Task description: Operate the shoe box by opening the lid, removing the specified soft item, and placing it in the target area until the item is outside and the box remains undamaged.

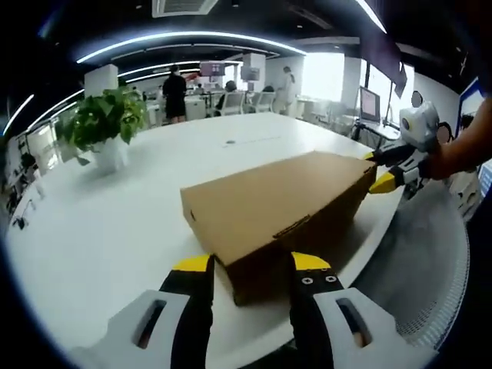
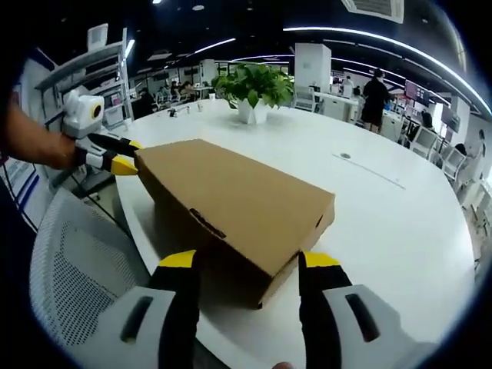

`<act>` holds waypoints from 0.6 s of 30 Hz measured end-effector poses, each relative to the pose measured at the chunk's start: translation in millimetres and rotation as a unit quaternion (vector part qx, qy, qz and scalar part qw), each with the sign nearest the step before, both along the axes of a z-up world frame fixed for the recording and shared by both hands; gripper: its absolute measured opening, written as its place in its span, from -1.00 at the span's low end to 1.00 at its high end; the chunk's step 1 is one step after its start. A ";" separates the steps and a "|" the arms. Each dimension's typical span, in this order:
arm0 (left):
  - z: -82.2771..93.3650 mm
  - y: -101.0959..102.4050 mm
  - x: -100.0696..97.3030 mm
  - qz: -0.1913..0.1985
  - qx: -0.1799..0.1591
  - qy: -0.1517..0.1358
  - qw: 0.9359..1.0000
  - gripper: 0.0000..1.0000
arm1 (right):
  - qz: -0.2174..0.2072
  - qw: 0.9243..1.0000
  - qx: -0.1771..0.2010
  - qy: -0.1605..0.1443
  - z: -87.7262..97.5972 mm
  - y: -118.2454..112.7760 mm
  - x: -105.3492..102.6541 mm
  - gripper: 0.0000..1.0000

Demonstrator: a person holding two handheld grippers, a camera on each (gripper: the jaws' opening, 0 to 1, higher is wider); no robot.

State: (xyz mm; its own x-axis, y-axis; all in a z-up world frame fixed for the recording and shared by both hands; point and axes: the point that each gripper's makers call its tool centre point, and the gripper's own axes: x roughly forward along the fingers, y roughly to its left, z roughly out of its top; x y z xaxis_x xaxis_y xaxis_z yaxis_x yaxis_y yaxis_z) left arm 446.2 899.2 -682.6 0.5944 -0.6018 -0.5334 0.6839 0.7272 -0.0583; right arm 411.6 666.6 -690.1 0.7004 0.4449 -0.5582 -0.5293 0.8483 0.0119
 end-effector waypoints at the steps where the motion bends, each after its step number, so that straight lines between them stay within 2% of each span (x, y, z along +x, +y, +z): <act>1: 1.8 -0.2 0.2 0.000 -0.001 -0.001 1.000 -0.26 | 0.001 1.000 0.000 -0.003 2.2 -0.1 0.0 -0.04; 6: 6.4 -1.2 2.5 0.002 -0.006 -0.002 1.000 -0.26 | 0.011 1.000 -0.013 -0.019 9.2 -0.7 1.6 -0.05; 8: 10.0 -1.6 3.7 0.004 -0.008 -0.005 1.000 -0.26 | 0.019 0.998 -0.043 -0.031 9.3 -4.4 3.3 -0.08; 9: 11.7 -1.9 4.1 0.004 -0.009 -0.006 1.000 -0.26 | 0.018 0.999 -0.034 -0.030 10.8 -1.7 2.8 -0.08; 18: 32.1 -1.7 12.1 0.012 -0.032 -0.020 0.999 -0.26 | 0.013 0.998 -0.041 -0.053 25.0 -7.3 11.5 -0.18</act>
